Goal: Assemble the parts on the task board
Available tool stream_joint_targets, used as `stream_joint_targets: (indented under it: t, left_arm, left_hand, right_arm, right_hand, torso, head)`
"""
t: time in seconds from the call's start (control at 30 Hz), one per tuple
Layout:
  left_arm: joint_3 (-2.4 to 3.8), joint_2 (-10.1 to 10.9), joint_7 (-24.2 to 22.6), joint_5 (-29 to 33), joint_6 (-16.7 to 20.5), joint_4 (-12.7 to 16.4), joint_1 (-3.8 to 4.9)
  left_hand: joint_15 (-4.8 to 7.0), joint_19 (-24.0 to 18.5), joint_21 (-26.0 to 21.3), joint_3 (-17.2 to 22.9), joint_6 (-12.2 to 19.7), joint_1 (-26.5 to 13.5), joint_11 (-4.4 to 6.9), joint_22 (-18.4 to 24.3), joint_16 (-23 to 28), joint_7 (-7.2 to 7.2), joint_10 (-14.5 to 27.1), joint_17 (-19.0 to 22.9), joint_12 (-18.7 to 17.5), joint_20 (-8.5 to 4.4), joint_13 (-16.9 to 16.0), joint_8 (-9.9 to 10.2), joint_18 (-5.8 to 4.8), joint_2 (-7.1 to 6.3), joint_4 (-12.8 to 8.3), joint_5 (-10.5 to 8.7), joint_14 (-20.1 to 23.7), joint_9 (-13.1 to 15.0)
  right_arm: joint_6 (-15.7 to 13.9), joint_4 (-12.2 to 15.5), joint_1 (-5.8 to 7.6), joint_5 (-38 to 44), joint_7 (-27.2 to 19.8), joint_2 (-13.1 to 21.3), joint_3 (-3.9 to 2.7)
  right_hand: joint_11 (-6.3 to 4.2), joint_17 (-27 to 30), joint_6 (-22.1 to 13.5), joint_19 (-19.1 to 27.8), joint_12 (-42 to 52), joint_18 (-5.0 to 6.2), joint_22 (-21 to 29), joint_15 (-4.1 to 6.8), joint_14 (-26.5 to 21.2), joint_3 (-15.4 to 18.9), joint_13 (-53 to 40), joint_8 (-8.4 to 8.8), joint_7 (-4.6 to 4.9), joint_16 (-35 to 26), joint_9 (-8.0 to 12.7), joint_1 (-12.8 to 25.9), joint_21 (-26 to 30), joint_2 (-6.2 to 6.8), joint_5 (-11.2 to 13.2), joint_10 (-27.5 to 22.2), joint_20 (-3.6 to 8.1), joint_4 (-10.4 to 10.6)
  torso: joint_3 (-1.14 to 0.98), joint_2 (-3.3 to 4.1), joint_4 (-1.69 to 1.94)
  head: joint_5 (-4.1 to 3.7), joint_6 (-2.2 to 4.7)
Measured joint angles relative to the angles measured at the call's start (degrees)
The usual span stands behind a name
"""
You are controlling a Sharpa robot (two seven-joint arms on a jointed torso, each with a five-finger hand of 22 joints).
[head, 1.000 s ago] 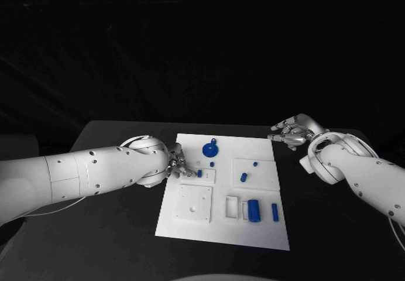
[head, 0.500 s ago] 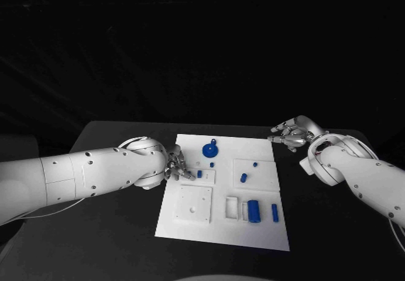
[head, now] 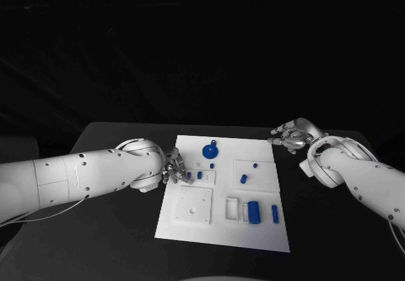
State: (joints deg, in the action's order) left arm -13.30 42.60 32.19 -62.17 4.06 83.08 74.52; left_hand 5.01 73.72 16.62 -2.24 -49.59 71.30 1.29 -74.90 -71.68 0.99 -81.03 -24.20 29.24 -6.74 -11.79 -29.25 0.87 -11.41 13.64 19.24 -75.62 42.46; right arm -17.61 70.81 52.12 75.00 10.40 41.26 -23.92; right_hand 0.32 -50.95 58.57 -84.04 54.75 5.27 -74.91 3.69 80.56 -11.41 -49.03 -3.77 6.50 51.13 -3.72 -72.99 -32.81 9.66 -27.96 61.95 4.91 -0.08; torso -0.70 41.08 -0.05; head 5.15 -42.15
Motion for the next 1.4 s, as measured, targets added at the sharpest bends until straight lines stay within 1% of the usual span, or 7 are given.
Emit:
stream_joint_targets:
  t: [0.07,0.17,0.23,0.67,0.83,1.1,1.4]
  left_arm:
    - [0.17,0.5,-0.1,0.2,0.0,0.3,0.20]
    - [0.84,1.4,-0.5,0.7,0.1,0.5,0.55]
    - [1.24,1.9,-1.1,1.2,0.3,0.7,0.93]
    - [3.63,2.4,-9.2,3.5,5.3,1.6,3.01]
    - [3.70,0.6,-14.2,4.5,7.8,0.8,3.16]
    - [1.23,-3.7,-22.0,1.4,11.2,-3.0,3.15]
    - [-0.31,-8.1,-28.7,-8.5,12.9,-7.6,0.89]
  left_hand:
    - [-0.20,-0.2,-0.3,0.2,4.3,0.5,-0.27,0.0,0.0,-4.29,1.4,0.2,-0.4,0.25,0.7,-0.2,0.00,-0.18,0.6,0.00,0.2,0.0]
    - [-0.95,-1.1,-1.7,0.2,7.5,1.1,-1.08,0.0,1.4,-6.74,3.2,0.9,-2.4,1.50,2.2,0.5,0.00,-0.82,1.8,-0.03,1.8,-33.3]
    - [-1.02,-1.2,-2.7,0.2,8.1,1.8,-1.29,0.1,2.0,-7.21,3.8,1.8,-3.0,1.62,3.0,1.3,0.00,-0.63,1.8,-0.22,1.9,-38.2]
    - [-3.22,-2.1,-11.0,3.1,3.0,10.3,-3.88,5.9,11.4,-7.95,10.6,7.7,-13.9,3.87,8.2,2.7,0.90,5.10,-6.3,3.42,5.2,-38.8]
    - [-2.99,-3.8,-10.1,10.7,-4.6,13.9,-3.63,2.0,14.7,-7.66,9.8,9.0,-18.9,3.27,8.3,10.1,1.79,7.33,-13.1,0.26,5.2,-39.0]
    - [-3.68,-4.3,-9.3,13.4,-11.8,13.2,-4.63,0.0,15.8,-7.16,10.1,9.1,-24.8,3.51,8.3,19.3,2.68,7.65,-17.2,-11.34,4.3,-38.8]
    - [-3.88,-3.3,-10.0,13.7,-15.4,11.5,-5.41,0.0,16.4,-6.51,11.8,8.7,-25.4,4.50,8.4,25.3,2.68,5.98,-18.6,-11.97,3.0,-38.7]
  right_arm:
    - [0.0,0.0,-0.03,0.0,0.0,0.0,0.00]
    - [0.0,0.0,-0.08,0.0,0.0,0.0,0.00]
    - [0.0,-0.1,-0.11,0.0,0.0,0.0,0.00]
    - [-0.1,-0.3,-0.19,-0.1,0.0,-0.1,0.00]
    - [-0.1,-0.4,-0.19,-0.1,-0.1,-0.1,0.00]
    - [-0.8,-0.5,-0.19,-0.7,-0.6,-0.3,0.00]
    - [-2.7,-0.7,-0.19,-2.2,-2.5,-0.5,0.00]
  right_hand:
    - [0.00,0.0,0.0,0.0,0.0,0.00,0.0,0.00,0.0,0.0,0.0,0.00,0.00,0.0,0.0,0.0,0.0,0.00,0.0,0.0,0.00,0.0]
    - [0.00,0.0,0.0,0.0,0.0,0.00,0.0,0.00,0.0,0.0,0.0,0.00,0.00,0.0,0.0,0.0,0.0,0.00,0.0,0.0,0.00,0.0]
    - [0.00,0.0,0.0,0.0,0.0,0.00,0.0,0.00,0.0,0.0,0.0,0.00,0.00,0.0,0.0,0.0,0.0,0.00,-0.1,0.0,0.00,0.0]
    - [0.00,0.0,0.0,0.0,0.0,0.00,0.0,0.00,0.0,0.2,0.1,0.00,-0.01,0.0,0.0,0.0,0.0,0.00,-0.2,0.0,0.00,0.2]
    - [0.00,0.0,0.0,0.0,0.0,0.00,0.0,0.00,0.0,0.2,0.2,0.00,-0.03,-0.2,0.0,0.0,0.2,0.00,-0.2,0.0,0.00,0.2]
    - [0.00,1.8,0.1,0.1,-8.1,0.94,0.6,-0.04,-2.4,-2.6,8.0,0.00,-0.08,-2.9,0.0,0.0,13.6,0.00,-0.4,-0.4,-0.12,-0.5]
    - [1.12,7.3,0.5,0.6,-20.7,1.32,6.6,-0.92,-4.4,-4.8,28.6,0.00,0.33,-5.4,0.0,0.5,23.3,0.53,-0.4,-0.1,-1.05,-1.9]
  torso:
    - [0.00,0.00,-0.01]
    - [0.01,0.00,-0.03]
    - [0.01,0.01,-0.04]
    - [0.06,0.02,-0.05]
    - [0.05,0.02,-0.02]
    - [0.01,0.02,-0.09]
    - [0.17,0.17,-0.19]
  head:
    - [-0.03,0.08]
    - [-0.16,0.16]
    - [-0.24,0.24]
    - [-0.81,0.90]
    - [-0.90,1.03]
    - [-0.85,1.56]
    - [-1.08,1.87]
